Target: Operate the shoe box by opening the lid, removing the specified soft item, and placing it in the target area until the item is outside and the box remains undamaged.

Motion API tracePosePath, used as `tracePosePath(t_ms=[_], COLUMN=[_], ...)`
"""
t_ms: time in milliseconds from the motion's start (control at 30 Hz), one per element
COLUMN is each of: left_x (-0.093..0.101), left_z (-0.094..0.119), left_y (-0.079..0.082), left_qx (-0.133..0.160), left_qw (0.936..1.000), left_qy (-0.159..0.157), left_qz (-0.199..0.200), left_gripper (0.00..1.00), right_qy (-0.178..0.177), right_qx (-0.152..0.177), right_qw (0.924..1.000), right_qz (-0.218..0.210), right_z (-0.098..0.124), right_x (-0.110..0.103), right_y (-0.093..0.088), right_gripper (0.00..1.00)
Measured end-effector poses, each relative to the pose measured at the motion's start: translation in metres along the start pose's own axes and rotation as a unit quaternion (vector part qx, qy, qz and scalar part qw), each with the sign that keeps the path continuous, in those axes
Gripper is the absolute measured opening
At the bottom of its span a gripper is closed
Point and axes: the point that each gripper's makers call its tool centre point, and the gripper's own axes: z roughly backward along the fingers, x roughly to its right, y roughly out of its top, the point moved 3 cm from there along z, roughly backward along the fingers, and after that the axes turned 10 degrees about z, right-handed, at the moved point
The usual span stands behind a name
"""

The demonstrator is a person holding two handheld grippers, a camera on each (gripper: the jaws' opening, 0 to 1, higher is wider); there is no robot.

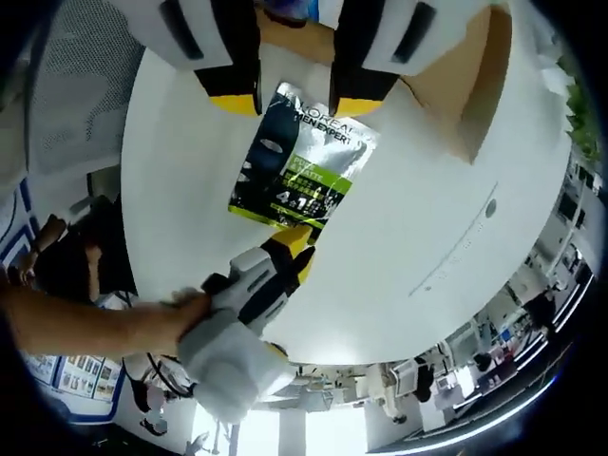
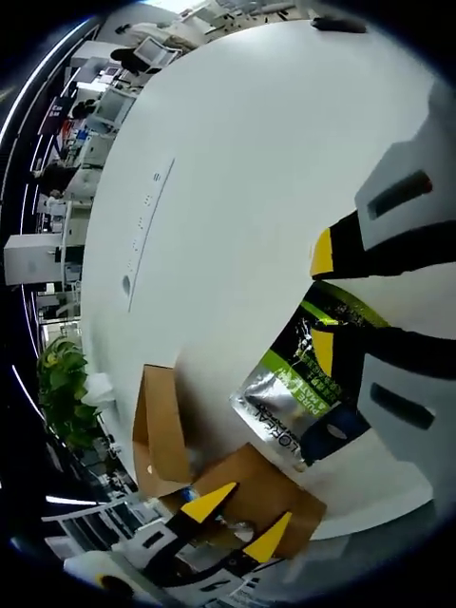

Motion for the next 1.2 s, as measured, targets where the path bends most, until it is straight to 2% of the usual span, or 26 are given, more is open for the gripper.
tracePosePath(t_ms=[567, 867, 1200], left_x=[-0.005, -0.008, -0.013], left_z=[0.044, 0.067, 0.099], left_y=[-0.006, -0.016, -0.033], left_qx=[0.071, 0.097, 0.133], left_qw=[0.9955, 0.9917, 0.9849], left_qy=[0.001, 0.008, 0.022], left_qz=[0.062, 0.084, 0.109], left_gripper=[0.41, 0.48, 0.57], right_qy=[0.001, -0.002, 0.000], right_qx=[0.007, 0.013, 0.026], right_qw=[0.9999, 0.9996, 0.9995], right_qz=[0.012, 0.024, 0.018], right_z=[0.040, 0.063, 0.089], right_x=[-0.021, -0.035, -0.055], right_y=[0.011, 0.015, 0.025], right_gripper=[0.29, 0.36, 0.43])
